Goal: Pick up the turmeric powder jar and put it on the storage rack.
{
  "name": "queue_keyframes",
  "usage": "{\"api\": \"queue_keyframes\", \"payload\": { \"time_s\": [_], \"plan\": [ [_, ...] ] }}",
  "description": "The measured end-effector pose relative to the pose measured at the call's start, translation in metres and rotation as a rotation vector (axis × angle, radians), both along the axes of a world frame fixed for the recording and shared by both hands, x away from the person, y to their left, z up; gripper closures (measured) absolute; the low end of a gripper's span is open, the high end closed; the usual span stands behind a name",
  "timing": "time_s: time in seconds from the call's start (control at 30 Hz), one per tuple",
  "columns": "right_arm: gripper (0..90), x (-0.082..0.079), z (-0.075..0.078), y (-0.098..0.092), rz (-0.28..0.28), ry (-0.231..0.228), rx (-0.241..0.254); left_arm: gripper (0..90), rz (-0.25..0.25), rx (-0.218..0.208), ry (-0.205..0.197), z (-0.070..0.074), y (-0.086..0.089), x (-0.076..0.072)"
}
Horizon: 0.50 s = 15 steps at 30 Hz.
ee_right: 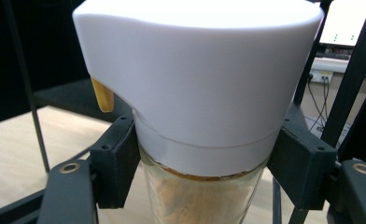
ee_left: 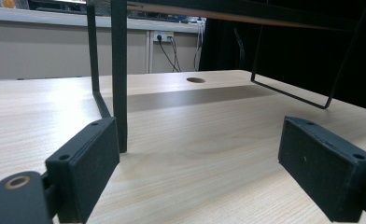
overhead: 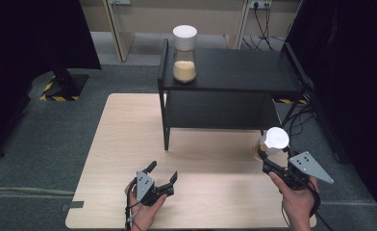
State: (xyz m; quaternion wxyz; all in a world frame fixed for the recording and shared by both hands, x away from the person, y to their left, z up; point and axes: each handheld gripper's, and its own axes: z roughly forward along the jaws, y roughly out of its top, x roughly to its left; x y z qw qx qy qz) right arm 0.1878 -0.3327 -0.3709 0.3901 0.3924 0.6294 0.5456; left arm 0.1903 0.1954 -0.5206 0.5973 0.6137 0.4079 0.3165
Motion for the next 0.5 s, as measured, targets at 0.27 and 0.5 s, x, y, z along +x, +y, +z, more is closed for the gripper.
{"api": "queue_keyframes", "payload": {
  "time_s": [0.27, 0.5],
  "plan": [
    [30.5, 0.008, 0.021, 0.000, -0.014, -0.027, 0.022, 12.2, -0.001, 0.003, -0.003, 0.000, 0.000, 0.000],
    [30.5, 0.017, 0.040, 0.001, -0.030, -0.049, 0.051, 12.2, 0.000, -0.013, 0.001, -0.001, 0.001, 0.000]
  ]
}}
